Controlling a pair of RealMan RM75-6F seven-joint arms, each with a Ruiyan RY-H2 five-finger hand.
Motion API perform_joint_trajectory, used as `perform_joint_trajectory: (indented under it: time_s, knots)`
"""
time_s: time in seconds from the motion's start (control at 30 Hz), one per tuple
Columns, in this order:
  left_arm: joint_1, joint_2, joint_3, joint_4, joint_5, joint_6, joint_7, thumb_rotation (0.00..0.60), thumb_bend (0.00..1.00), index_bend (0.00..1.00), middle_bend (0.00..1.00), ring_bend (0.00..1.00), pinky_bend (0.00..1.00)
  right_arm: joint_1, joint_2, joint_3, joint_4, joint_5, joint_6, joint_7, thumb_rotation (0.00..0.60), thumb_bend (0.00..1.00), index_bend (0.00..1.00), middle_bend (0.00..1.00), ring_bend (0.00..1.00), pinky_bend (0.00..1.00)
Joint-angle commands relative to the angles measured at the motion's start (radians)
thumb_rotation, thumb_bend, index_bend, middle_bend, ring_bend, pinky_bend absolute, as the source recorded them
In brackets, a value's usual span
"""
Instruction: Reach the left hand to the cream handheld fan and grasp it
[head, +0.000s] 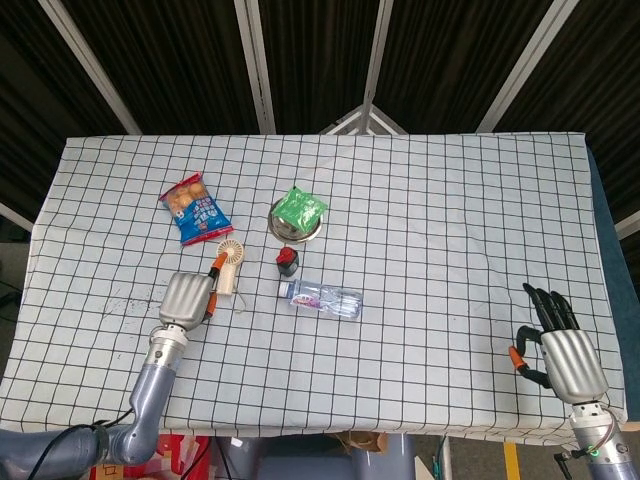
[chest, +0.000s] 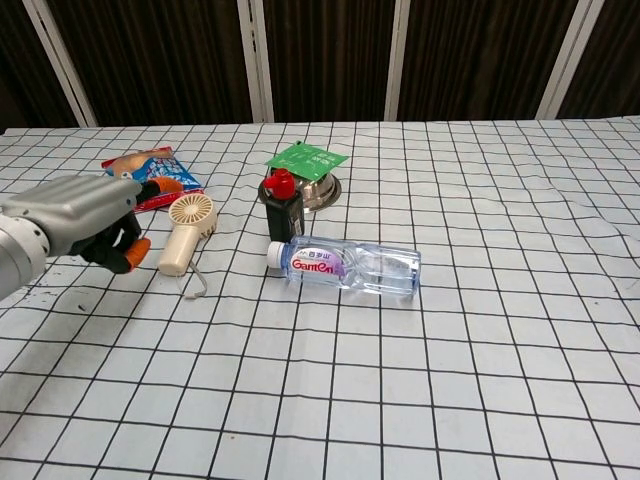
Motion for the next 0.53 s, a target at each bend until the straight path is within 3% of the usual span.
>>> perform_joint_trajectory:
  time_s: [0.03,0.17,0.27,0.4,0.53]
  knots:
    - [0.050,0.092,0.024,-0.086,0.119,0.084,-0.059,0.600,0.42,0.00,0.38,0.38,0.49,0.000,-0.001,0.000,0.001,0.000,0.000,0.000,0.600,0.40,0.00,0.00,0.00,0.00]
    - [0.092,0.159,0.062,-0.131,0.195,0.129,-0.102,0.600,0.27,0.00,0.12,0.13,0.26,-0.001,-0.001,0.001,0.002,0.002,0.000,-0.003,0.600,0.40,0.00,0.00,0.00,0.00]
    - [0.151,0.231,0.110,-0.170,0.269,0.187,-0.163,0.600,0.22,0.00,0.01,0.01,0.11,-0.001,-0.002,0.002,0.002,0.002,0.002,-0.010,0.600,0.40,0.00,0.00,0.00,0.00]
    - [0.282,0.361,0.217,-0.178,0.394,0.309,-0.300,0.600,0.20,0.00,0.00,0.00,0.04,-0.001,-0.005,0.002,-0.001,0.001,0.003,-0.024,0.600,0.40,0.00,0.00,0.00,0.00]
    - [0.346,0.425,0.252,-0.164,0.453,0.363,-0.378,0.600,0.19,0.00,0.00,0.00,0.04,-0.002,-0.007,0.002,-0.003,-0.001,0.007,-0.034,0.600,0.40,0.00,0.00,0.00,0.00]
